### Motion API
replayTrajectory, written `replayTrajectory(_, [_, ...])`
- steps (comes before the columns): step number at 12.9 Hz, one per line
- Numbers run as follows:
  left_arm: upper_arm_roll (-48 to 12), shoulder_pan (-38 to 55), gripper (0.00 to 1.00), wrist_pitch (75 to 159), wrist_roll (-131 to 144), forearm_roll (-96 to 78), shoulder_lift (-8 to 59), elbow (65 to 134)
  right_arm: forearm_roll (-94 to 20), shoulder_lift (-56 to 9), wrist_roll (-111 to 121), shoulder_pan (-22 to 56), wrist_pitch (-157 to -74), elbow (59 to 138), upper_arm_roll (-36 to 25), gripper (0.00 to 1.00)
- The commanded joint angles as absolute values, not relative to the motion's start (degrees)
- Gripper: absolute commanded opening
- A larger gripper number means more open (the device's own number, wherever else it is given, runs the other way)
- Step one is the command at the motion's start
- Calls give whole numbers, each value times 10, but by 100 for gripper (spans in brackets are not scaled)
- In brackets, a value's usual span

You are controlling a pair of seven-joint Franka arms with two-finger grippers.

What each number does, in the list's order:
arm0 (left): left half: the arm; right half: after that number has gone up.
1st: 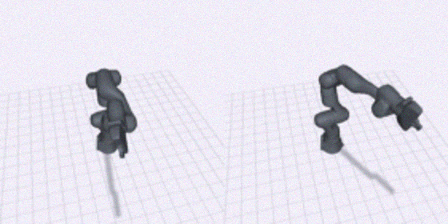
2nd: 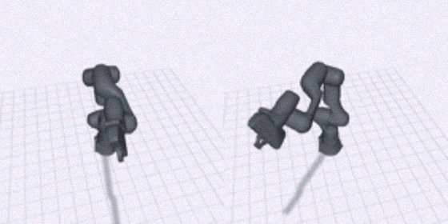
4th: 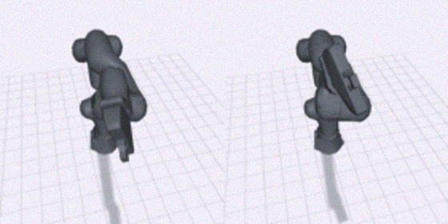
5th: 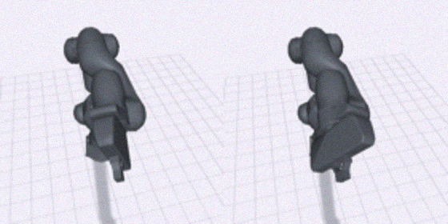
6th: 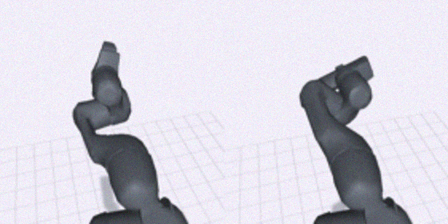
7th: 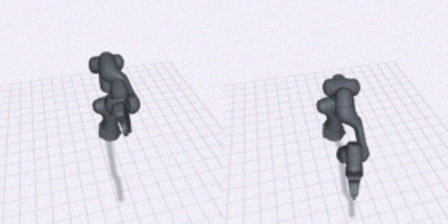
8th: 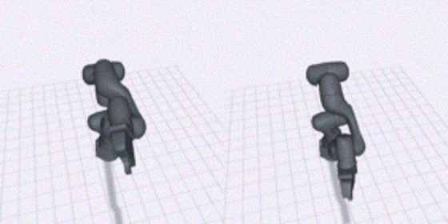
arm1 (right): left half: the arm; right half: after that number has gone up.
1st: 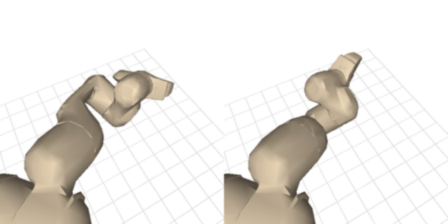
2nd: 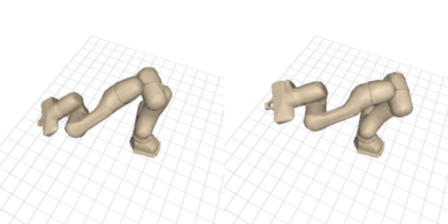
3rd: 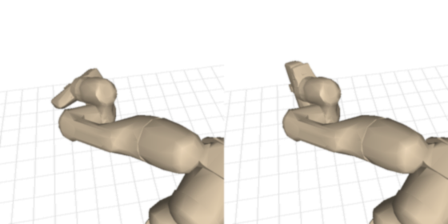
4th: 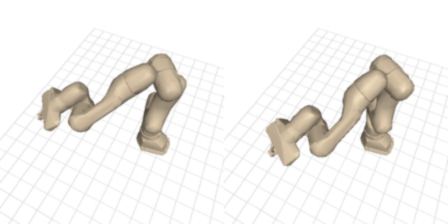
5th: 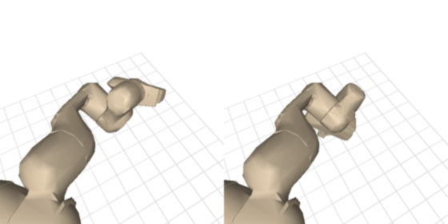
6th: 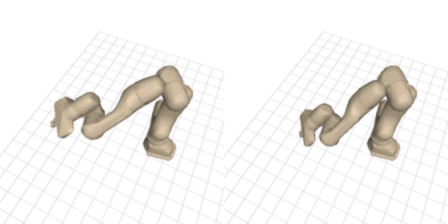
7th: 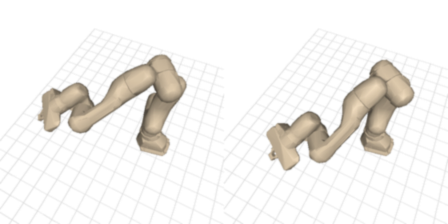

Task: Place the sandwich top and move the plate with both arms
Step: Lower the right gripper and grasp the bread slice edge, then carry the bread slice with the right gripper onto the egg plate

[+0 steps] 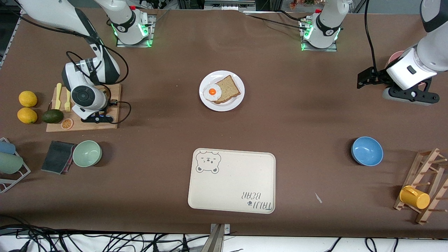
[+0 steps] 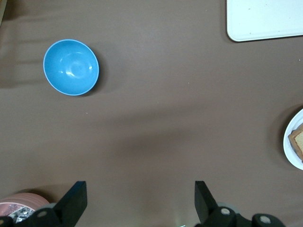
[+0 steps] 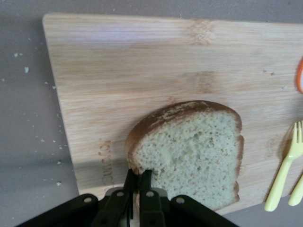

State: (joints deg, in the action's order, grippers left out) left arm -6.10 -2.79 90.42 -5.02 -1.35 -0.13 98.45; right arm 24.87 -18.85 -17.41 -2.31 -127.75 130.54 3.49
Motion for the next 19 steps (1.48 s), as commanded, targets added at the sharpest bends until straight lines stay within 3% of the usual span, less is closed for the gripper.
replayTrajectory(1, [-64, -37, 100, 898, -53, -13, 1, 976, 254, -199, -176, -35, -1275, 1289, 43, 0])
replayTrajectory(3, [-64, -38, 100, 898, -53, -13, 2, 976, 250, -190, -171, -33, -1190, 1241, 54, 0])
replayTrajectory(7, [-64, -37, 100, 900, -52, -13, 4, 976, 188, -190, -184, -29, -961, 1085, 162, 0])
replayTrajectory(9, [-64, -37, 100, 900, -52, -13, 4, 976, 183, -197, -214, 3, -905, 1016, 188, 0])
replayTrajectory(12, [-64, -38, 100, 900, -52, -13, 4, 977, 117, -221, -278, 104, -892, 945, 192, 0])
replayTrajectory(19, [-68, -40, 100, 900, -52, -13, 6, 977, 77, -365, -440, 300, -918, 803, 192, 0])
